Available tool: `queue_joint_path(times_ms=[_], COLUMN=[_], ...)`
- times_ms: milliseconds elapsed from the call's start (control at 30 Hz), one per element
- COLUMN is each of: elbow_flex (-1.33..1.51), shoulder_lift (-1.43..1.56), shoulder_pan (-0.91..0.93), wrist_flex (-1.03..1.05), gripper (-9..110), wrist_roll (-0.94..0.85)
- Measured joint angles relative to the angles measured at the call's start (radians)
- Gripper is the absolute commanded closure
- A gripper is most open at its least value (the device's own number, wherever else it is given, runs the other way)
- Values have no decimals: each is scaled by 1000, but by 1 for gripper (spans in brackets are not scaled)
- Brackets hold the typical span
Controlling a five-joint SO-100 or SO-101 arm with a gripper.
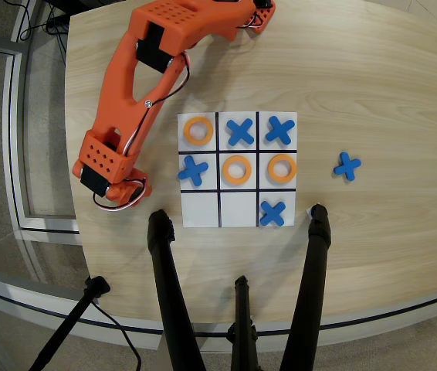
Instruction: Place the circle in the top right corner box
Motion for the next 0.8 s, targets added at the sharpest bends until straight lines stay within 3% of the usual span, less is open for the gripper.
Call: queue_joint_path(times_ms=[267,633,800], elbow_flex=[-2,-152,-222], shoulder_lift=[6,-83,-123], shoulder_pan=[3,-11,-25], wrist_flex=[235,342,371], gripper=[89,102,102], wrist_roll=[41,160,249])
